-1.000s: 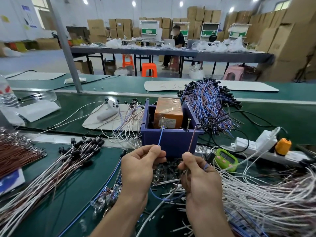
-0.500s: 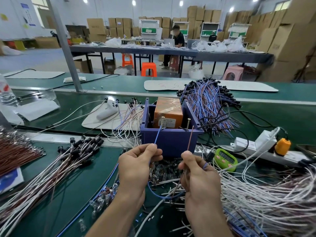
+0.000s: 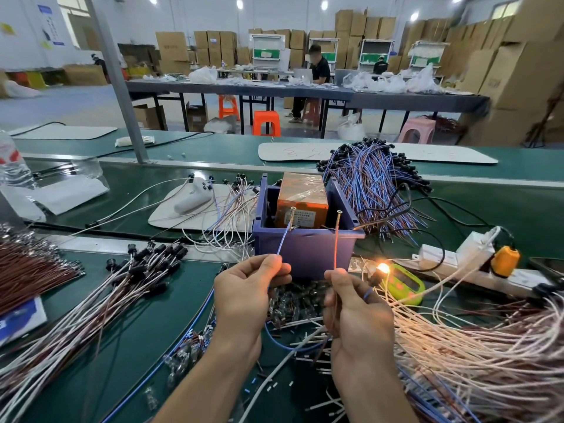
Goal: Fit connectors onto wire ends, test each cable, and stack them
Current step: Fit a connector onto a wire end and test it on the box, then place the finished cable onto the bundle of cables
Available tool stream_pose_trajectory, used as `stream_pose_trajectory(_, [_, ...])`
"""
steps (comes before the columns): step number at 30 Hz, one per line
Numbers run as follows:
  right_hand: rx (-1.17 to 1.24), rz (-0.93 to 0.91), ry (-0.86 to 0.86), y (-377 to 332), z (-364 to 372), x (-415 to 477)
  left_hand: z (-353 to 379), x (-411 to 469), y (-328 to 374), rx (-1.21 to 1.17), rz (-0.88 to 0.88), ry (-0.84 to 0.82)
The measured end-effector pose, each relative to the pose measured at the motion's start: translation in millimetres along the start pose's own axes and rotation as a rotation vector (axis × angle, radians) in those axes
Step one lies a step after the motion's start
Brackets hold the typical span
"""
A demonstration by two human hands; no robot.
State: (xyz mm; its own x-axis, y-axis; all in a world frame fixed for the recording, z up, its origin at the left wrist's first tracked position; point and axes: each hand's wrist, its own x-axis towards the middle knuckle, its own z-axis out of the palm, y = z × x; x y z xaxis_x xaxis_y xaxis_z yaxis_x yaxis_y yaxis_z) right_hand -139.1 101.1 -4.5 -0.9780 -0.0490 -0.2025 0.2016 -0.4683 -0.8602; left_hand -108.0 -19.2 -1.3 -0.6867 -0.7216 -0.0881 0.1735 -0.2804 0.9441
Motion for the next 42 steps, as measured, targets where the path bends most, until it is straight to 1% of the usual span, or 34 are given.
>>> stream_pose_trajectory(4, [-0.009, -0.07, 0.002, -1, -2, -5, -3, -3, 2, 0.021, 0.016, -0.009])
stream_pose_trajectory(7, [-0.052, -0.111, -0.082, -1, 0, -9, -2, -8, 4, 0.016, 0.029, -0.049])
stream_pose_trajectory(10, [-0.116, -0.057, -0.196, 2, 1, -12, -1, -15, 4, 0.007, -0.004, -0.152])
stream_pose_trajectory(12, [-0.142, 0.009, -0.25, 3, 2, -14, -2, -18, 5, 0.007, -0.067, -0.234])
stream_pose_trajectory(15, [-0.144, 0.078, -0.289, 3, 2, -15, -5, -19, 10, -0.034, -0.182, -0.348])
stream_pose_trajectory(18, [-0.226, 0.099, -0.323, -7, 5, -20, -7, -18, 17, -0.033, -0.19, -0.421])
stream_pose_trajectory(20, [-0.265, 0.084, -0.311, -23, 5, -27, -8, -18, 25, -0.021, -0.158, -0.429])
stream_pose_trajectory(22, [-0.205, 0.072, -0.294, -43, -1, -35, -11, -16, 32, -0.058, -0.139, -0.384])
stream_pose_trajectory(24, [-0.136, 0.033, -0.312, -66, -17, -43, -15, -12, 37, -0.166, -0.193, -0.294])
stream_pose_trajectory(25, [-0.139, 0.004, -0.326, -77, -28, -47, -16, -13, 41, -0.181, -0.214, -0.271])
stream_pose_trajectory(27, [-0.193, -0.034, -0.325, -95, -56, -54, -13, -22, 42, -0.092, -0.211, -0.269])
stream_pose_trajectory(29, [-0.315, -0.069, -0.261, -114, -86, -60, -2, -39, 40, 0.081, -0.153, -0.289])
stream_pose_trajectory(30, [-0.422, -0.113, -0.201, -123, -103, -62, 3, -49, 38, 0.178, -0.108, -0.309])
stream_pose_trajectory(33, [-0.97, -0.339, 0.045, -156, -150, -67, 20, -80, 35, 0.408, -0.001, -0.421])
stream_pose_trajectory(34, [-1.114, -0.384, 0.117, -169, -163, -69, 25, -89, 33, 0.465, 0.017, -0.466])
stream_pose_trajectory(36, [-1.257, -0.38, 0.226, -194, -188, -72, 34, -104, 27, 0.583, 0.016, -0.557])
stream_pose_trajectory(39, [-1.508, -0.306, 0.403, -224, -221, -68, 52, -127, 14, 0.756, -0.021, -0.694])
stream_pose_trajectory(41, [-1.691, -0.274, 0.468, -234, -235, -63, 65, -141, 6, 0.755, -0.097, -0.734])
stream_pose_trajectory(42, [-1.74, -0.265, 0.477, -236, -240, -60, 72, -147, 2, 0.746, -0.124, -0.737])
